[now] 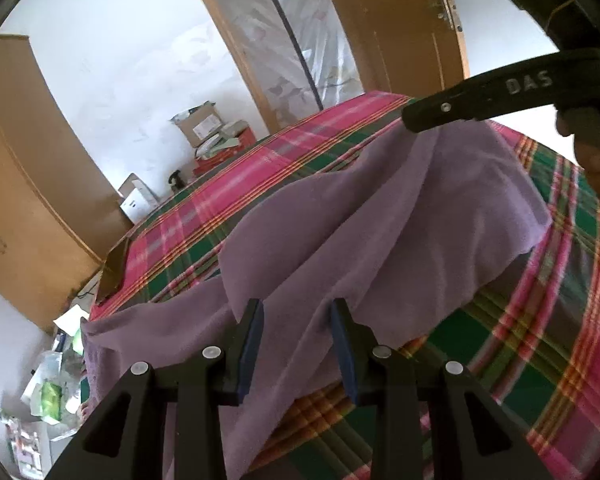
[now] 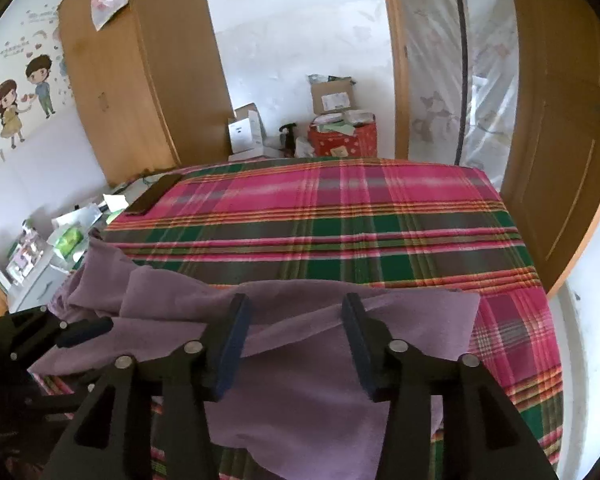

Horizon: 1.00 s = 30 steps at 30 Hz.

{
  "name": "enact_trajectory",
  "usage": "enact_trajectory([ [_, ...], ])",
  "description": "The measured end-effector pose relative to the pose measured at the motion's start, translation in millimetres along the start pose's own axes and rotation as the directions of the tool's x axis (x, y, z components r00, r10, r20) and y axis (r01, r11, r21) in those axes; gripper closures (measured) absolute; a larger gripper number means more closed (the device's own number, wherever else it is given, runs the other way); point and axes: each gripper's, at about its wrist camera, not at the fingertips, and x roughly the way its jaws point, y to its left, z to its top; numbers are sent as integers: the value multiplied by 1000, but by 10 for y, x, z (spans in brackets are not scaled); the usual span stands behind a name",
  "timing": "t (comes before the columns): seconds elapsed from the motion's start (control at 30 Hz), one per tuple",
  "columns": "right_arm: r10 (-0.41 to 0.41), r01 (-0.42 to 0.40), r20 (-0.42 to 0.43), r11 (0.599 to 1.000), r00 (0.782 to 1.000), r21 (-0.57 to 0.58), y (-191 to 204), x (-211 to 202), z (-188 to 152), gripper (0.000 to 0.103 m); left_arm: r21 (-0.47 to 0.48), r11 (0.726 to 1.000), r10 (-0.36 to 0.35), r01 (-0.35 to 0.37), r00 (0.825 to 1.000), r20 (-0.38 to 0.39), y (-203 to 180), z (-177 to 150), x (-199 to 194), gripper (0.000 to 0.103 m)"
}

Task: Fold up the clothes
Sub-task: 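Lower the spread garment onto the bed and open both grippers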

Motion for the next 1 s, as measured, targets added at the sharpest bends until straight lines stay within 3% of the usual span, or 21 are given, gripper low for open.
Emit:
enact_trajectory([
  [0.1,3,-3,2,1000,1000,-7,-6,-1,12,53,5,1000,-23,23,1000,7,-15,21,18,70],
  [0.17,2,-2,3,1000,1000,-10,-15,1,26,53,-19,998,-58,57,998,-14,17,44,98,82],
  [0.2,1,-1,3,1000,1000,-11,-19,1,33,53,-45,996,-79,78,997,-26,53,47,135,94],
  [0.3,5,-5,9,1000,1000,-3,-50,-14,28,53,-95,990,-106,103,994,-22,143,42,140,101],
  [0.53,-20,17,37,996,999,89,-281,-148,3,52,-155,970,-178,189,980,85,313,29,-186,101],
  [0.67,-39,30,61,989,997,143,-425,-247,58,52,-122,961,-240,250,967,91,256,-28,-303,101],
  [0.9,-17,17,13,1000,1000,-23,-346,-180,305,52,-101,941,-317,323,946,73,192,-158,-338,101],
  [1.0,66,-71,-57,993,996,-92,-313,-62,370,52,-93,934,-339,344,939,63,163,-212,-350,101],
])
